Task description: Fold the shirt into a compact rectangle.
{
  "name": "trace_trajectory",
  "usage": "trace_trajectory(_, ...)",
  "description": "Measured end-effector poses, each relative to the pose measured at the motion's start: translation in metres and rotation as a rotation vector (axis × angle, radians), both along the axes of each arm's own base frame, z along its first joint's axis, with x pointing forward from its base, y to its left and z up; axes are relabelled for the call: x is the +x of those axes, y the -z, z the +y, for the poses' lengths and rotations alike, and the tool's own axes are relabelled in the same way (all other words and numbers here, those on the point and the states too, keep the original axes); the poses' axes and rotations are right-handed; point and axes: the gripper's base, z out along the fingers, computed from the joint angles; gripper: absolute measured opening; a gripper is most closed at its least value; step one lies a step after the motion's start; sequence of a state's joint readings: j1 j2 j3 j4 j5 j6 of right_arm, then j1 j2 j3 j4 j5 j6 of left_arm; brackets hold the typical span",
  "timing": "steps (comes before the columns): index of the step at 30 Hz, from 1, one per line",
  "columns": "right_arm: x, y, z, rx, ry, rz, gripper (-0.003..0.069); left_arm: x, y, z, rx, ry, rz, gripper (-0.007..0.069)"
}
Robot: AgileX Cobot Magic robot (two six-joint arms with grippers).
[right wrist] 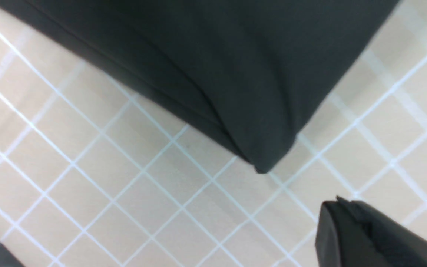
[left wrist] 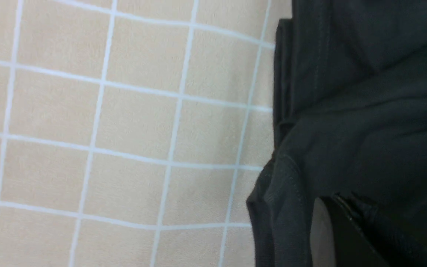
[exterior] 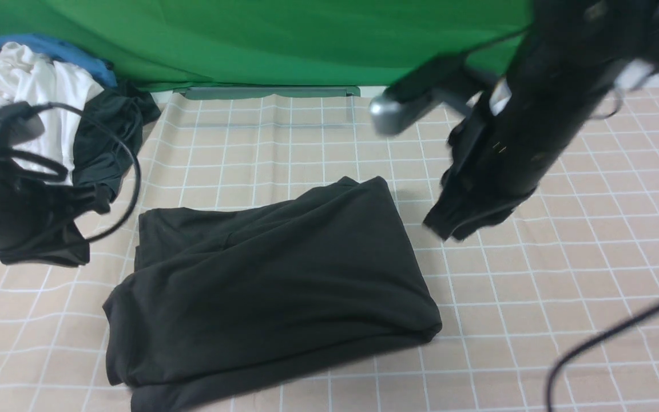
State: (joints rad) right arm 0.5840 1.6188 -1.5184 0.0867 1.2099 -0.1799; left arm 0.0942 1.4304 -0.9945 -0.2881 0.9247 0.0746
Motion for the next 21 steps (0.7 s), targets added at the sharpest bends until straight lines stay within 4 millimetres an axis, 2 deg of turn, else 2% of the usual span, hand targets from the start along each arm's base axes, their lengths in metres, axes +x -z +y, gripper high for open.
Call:
trace_trajectory(3, -0.019, -0.032, -0.013, 0.05, 0.001, -0.085, 0.0038, 0.0, 0.0, -0.001, -0.031, 0.037, 0.009, 0.0019)
trace_trajectory(8, -0.043, -0.065, -0.029, 0.111, 0.004, -0.179, 0.0038, 0.007, 0.008, 0.0, -0.024, 0.084, 0.001, 0.0031)
trace_trajectory(14, -0.076, -0.099, -0.051, 0.185, 0.015, -0.281, 0.0038, 0.018, 0.029, -0.002, -0.068, 0.095, 0.051, 0.0166)
trace_trajectory(17, -0.096, -0.118, -0.065, 0.24, 0.02, -0.362, 0.0038, 0.015, 0.026, -0.007, -0.114, 0.119, 0.061, 0.02)
trace_trajectory(21, -0.127, -0.144, -0.086, 0.365, 0.037, -0.53, 0.0038, 0.004, 0.004, -0.012, -0.136, 0.175, -0.005, 0.0174)
